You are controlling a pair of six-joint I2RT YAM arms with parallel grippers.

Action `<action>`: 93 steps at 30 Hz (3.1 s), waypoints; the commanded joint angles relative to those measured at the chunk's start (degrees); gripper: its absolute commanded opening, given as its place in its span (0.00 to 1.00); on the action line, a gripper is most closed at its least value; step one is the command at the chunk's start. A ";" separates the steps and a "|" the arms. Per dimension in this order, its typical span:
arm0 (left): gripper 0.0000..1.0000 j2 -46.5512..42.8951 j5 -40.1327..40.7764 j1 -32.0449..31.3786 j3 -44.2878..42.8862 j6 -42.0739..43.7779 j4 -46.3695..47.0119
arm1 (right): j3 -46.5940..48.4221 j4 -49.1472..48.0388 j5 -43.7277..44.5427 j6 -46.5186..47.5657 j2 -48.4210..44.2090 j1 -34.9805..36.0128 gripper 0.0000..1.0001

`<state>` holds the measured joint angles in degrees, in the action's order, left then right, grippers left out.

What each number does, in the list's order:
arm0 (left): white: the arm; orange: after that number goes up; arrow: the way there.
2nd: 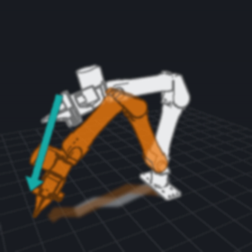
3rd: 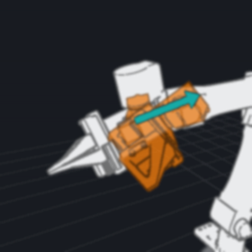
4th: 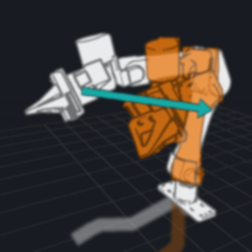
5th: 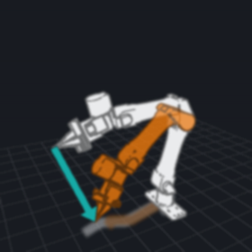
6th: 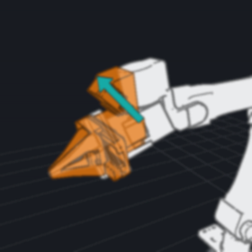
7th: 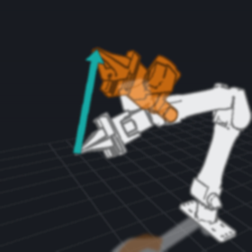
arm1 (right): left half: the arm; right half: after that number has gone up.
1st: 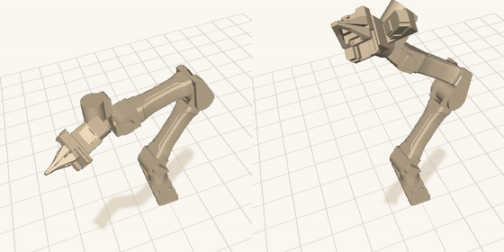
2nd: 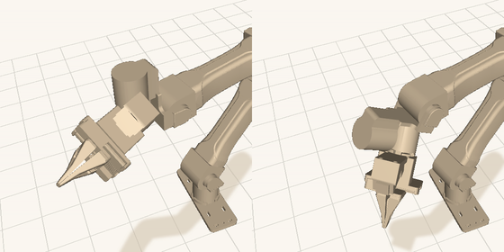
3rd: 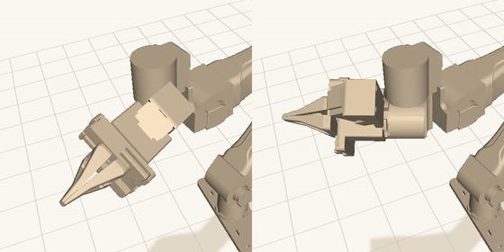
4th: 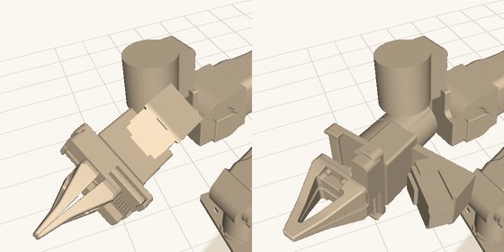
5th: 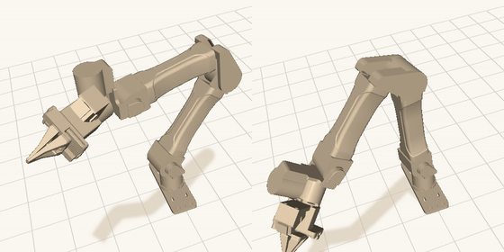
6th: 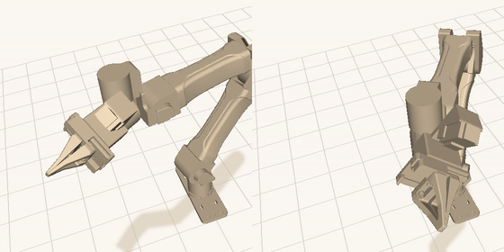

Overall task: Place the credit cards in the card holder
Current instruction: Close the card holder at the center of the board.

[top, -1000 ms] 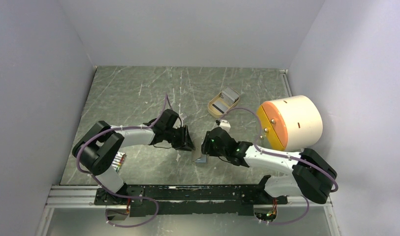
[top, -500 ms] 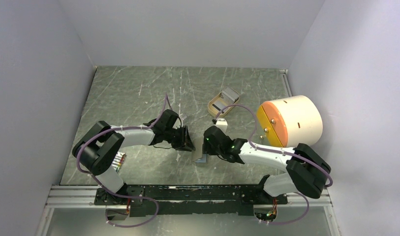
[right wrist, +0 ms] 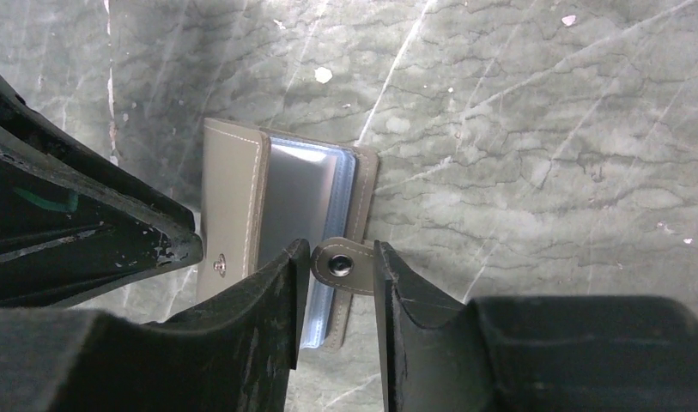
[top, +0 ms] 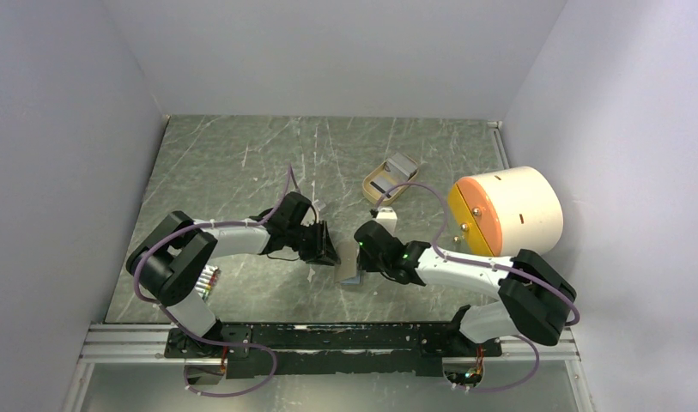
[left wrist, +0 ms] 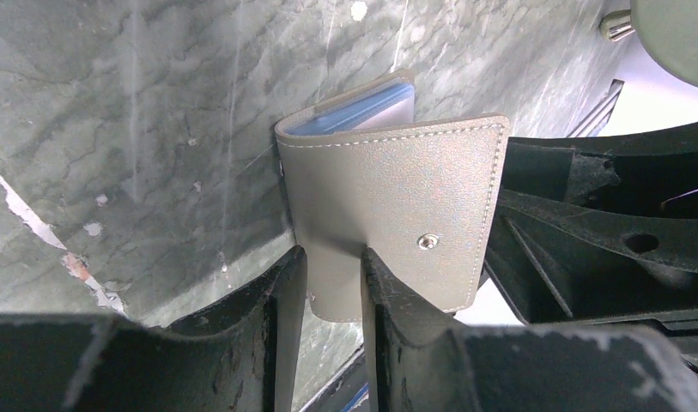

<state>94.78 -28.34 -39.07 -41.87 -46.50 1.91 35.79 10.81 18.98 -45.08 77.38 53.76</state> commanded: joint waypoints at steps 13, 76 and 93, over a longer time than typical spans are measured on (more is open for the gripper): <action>0.32 -0.62 0.18 -0.16 -1.17 0.16 0.04 | -1.24 3.32 3.52 -0.34 -5.31 0.30 0.15; 0.24 9.81 -1.94 -1.81 -9.73 4.75 -0.34 | -5.01 7.82 4.13 -3.41 -10.40 0.12 0.14; 0.23 10.55 -3.51 -1.84 -8.19 3.39 2.23 | -7.58 -5.40 -3.60 3.45 -12.93 0.25 0.00</action>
<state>103.88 -31.35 -40.34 -50.74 -43.33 3.09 28.47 9.98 18.13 -43.40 62.43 53.76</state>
